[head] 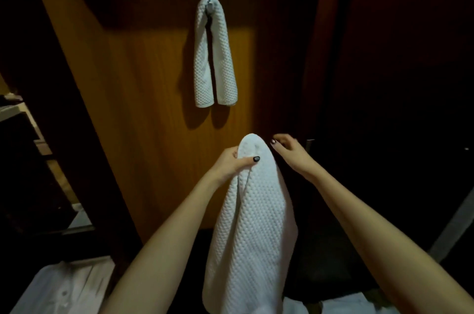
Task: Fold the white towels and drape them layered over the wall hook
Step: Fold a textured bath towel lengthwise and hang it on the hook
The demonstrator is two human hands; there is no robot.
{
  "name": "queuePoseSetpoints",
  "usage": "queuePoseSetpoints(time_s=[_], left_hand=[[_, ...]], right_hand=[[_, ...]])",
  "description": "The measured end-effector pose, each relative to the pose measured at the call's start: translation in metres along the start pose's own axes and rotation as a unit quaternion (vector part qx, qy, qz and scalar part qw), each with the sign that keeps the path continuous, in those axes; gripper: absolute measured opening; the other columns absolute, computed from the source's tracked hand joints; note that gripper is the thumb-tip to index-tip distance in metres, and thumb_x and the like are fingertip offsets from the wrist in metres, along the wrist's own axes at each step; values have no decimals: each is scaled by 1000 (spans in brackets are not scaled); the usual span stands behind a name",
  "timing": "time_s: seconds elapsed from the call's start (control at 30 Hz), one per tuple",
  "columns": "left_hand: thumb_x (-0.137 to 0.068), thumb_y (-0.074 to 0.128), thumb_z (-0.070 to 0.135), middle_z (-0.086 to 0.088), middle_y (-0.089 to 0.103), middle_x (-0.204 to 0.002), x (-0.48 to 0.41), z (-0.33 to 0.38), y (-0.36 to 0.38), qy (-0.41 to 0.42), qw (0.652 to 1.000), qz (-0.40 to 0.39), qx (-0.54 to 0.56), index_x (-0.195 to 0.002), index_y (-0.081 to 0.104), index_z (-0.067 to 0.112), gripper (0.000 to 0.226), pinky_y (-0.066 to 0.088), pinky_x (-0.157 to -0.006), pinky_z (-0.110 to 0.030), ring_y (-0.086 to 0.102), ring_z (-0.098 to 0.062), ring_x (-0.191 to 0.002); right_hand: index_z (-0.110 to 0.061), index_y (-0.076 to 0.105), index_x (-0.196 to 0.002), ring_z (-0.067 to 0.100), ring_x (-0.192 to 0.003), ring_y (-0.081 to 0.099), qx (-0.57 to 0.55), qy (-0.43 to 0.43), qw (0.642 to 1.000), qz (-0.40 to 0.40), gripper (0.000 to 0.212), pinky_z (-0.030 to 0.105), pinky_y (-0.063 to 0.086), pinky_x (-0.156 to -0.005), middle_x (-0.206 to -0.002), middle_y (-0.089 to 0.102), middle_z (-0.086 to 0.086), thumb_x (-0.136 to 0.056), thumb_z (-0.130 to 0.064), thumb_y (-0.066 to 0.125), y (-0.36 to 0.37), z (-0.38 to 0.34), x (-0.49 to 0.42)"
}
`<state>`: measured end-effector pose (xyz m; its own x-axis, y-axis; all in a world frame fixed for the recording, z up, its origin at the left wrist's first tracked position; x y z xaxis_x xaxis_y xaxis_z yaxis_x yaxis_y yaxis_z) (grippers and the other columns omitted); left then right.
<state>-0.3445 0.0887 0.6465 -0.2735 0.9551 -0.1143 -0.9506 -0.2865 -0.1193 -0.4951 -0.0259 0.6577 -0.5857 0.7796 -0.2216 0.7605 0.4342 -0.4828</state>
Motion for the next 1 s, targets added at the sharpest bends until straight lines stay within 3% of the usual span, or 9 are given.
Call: queuePoseSetpoints(time_s=[0.13, 0.2, 0.3, 0.4, 0.53, 0.63, 0.73, 0.83, 1.0], left_hand=[[-84, 75, 20, -3, 76, -95, 0, -2, -6, -8, 999, 8, 44, -98, 71, 18, 14, 57, -66, -26, 73, -19, -88], [-85, 73, 18, -7, 76, -97, 0, -2, -8, -18, 997, 10, 77, -101, 70, 15, 17, 58, -67, -29, 73, -23, -88], [-83, 73, 20, -9, 75, -101, 3, -1, -12, -27, 993, 9, 113, -107, 67, 12, 25, 58, -69, -32, 72, -25, -92], [-75, 77, 28, -11, 73, -107, 10, 0, -22, -20, 991, 11, 129, -108, 68, 12, 38, 58, -73, -34, 71, -28, -98], [-74, 77, 29, -10, 73, -108, 27, 1, -51, -13, 988, 53, 145, -110, 67, 14, 40, 58, -77, -37, 70, -27, -100], [-78, 74, 22, -9, 73, -107, 42, -3, -75, -16, 987, 96, 130, -110, 66, 14, 34, 59, -76, -35, 71, -25, -96], [-89, 66, 9, -13, 71, -113, 55, -10, -86, -36, 991, 89, 97, -120, 62, 9, 32, 58, -83, -37, 69, -27, -100], [-91, 66, 16, -9, 72, -112, 67, -15, -89, -95, 993, 40, 52, -119, 62, 14, 29, 57, -83, -34, 70, -23, -100], [-97, 56, 31, 1, 74, -107, 71, -4, -97, -89, 986, 52, 128, -110, 67, 19, 21, 54, -74, -21, 69, -9, -99]], right_hand=[[-17, 52, -126, 22, -91, 67, -126, 226, 960, -111, 56, 40, 46, -94, -106, 68, 8, -97, -62, 34, 19, 63, 37], [-16, 57, -122, 24, -93, 67, -186, 258, 936, -148, 64, 40, 45, -96, -104, 71, 10, -95, -67, 31, 30, 75, 44], [-15, 60, -125, 24, -105, 61, -175, 261, 928, -201, 70, 41, 41, -98, -111, 69, 7, -95, -69, 27, 50, 81, 49], [-19, 67, -110, 22, -101, 62, -238, 245, 913, -222, 60, 36, 44, -92, -104, 70, 3, -97, -65, 31, 70, 78, 48], [-12, 71, -112, 18, -105, 66, -277, 203, 928, -141, 35, 30, 50, -86, -109, 73, 3, -96, -40, 58, 71, 63, 35], [-2, 72, -96, 18, -85, 71, -283, 160, 940, -101, 17, 25, 55, -67, -89, 77, 6, -93, -17, 64, 65, 46, 24], [-1, 70, -93, 16, -70, 69, -268, 93, 957, -65, 20, 28, 53, -66, -79, 75, 5, -96, -19, 61, 56, 17, 12], [2, 66, -97, 24, -69, 61, -249, 36, 967, -43, 29, 33, 45, -65, -79, 66, 14, -96, -26, 62, 51, -15, 4], [-2, 58, -75, 21, -67, 48, -123, -42, 980, -151, 40, 31, 35, -61, -72, 52, 10, -95, -36, 62, 70, -49, 8]])
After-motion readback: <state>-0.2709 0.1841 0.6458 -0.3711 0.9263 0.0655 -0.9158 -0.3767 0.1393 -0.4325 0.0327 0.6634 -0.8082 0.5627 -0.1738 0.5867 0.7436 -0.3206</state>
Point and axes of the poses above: each hand's wrist, its own x-axis away from the middle knuckle, its own y-axis out of the palm, z = x × y, the point moved 4 cm from there along -x, towards the middle knuckle
